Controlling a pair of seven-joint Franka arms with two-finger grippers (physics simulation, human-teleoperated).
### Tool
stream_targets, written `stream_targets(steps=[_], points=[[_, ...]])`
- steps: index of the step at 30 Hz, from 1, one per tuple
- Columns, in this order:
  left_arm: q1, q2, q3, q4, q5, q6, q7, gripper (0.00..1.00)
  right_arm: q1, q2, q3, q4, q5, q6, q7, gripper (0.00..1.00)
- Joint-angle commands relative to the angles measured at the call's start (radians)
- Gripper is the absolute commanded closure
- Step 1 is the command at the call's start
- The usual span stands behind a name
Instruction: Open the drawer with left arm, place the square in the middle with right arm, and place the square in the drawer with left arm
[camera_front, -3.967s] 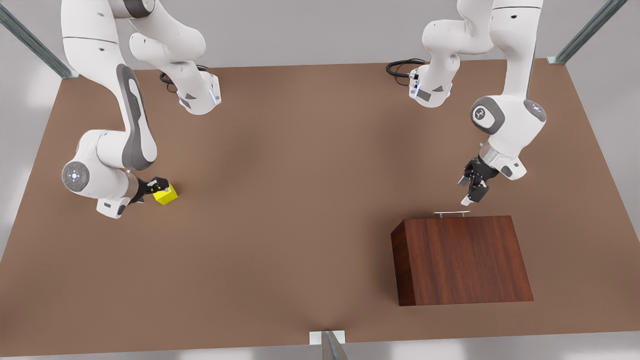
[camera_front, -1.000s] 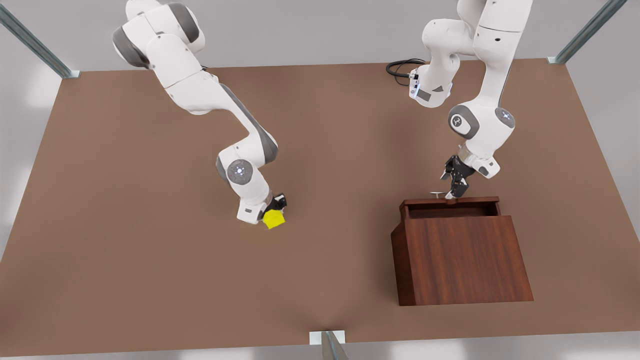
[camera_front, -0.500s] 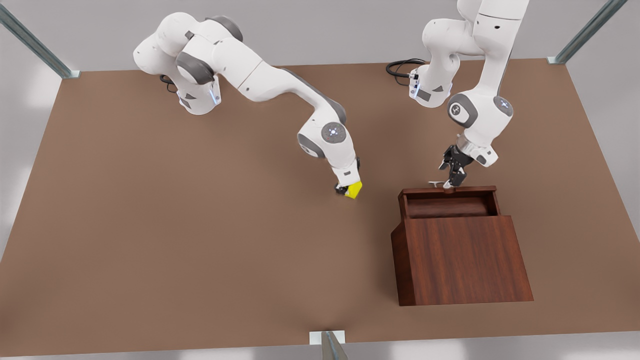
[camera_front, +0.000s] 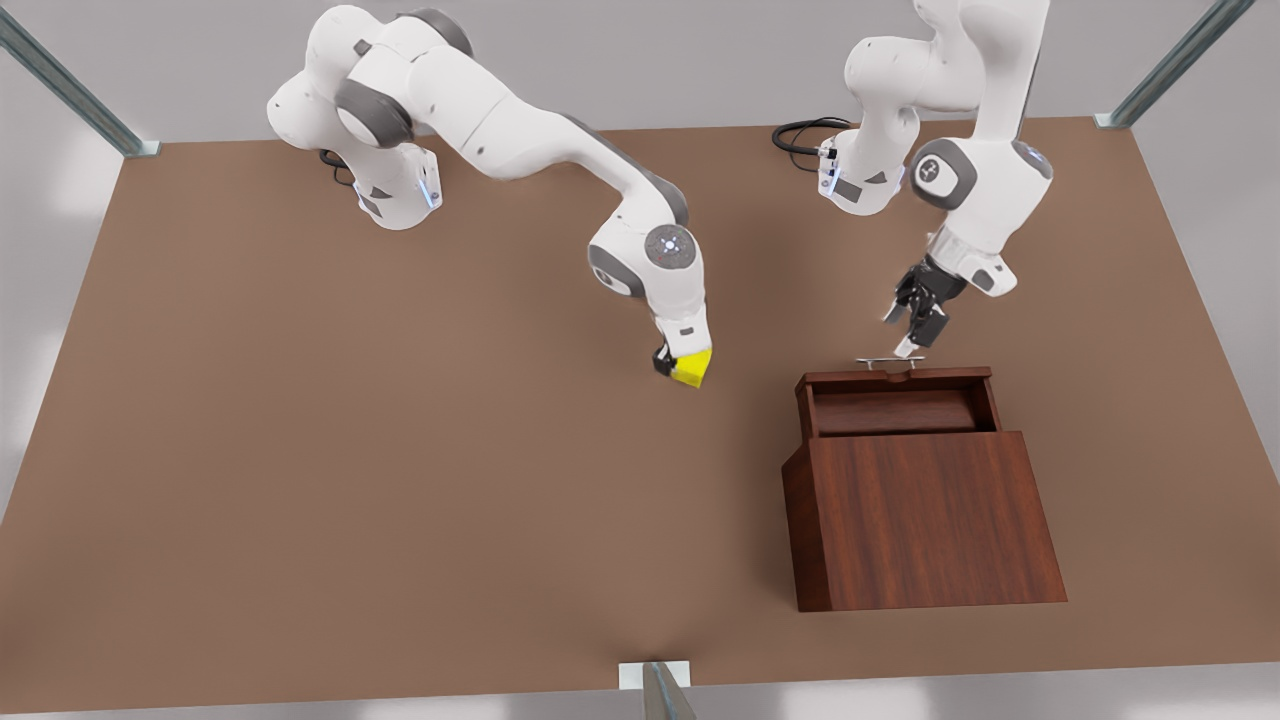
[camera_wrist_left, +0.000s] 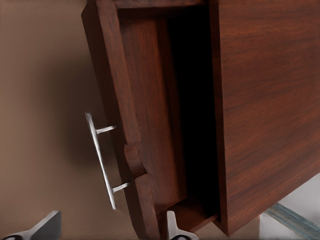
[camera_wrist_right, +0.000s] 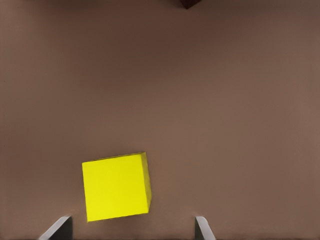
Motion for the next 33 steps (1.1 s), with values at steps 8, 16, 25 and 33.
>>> stream_targets(steps=[8,16,25,33], points=[[-0.007,0.316,0.059,0.716,0.626,-0.913,0.566,0.00,-0.679,-0.496,-0.039,-0.140,0.023,-0.470,0.169,0.00],[-0.122,0.578,-0.131,1.026,0.646,-0.972,0.554,0.00,-0.894,-0.448,-0.065,0.005,0.005,-0.640,0.021,0.00],[-0.450,0.781,-0.131,0.994,0.728,-0.765,0.375,0.00,-0.898,-0.437,-0.065,-0.002,0.009,-0.616,0.021,0.00],[-0.461,0.798,-0.129,0.818,0.734,-0.545,0.375,0.00,-0.895,-0.442,-0.063,0.037,0.015,-0.608,0.032,0.00]])
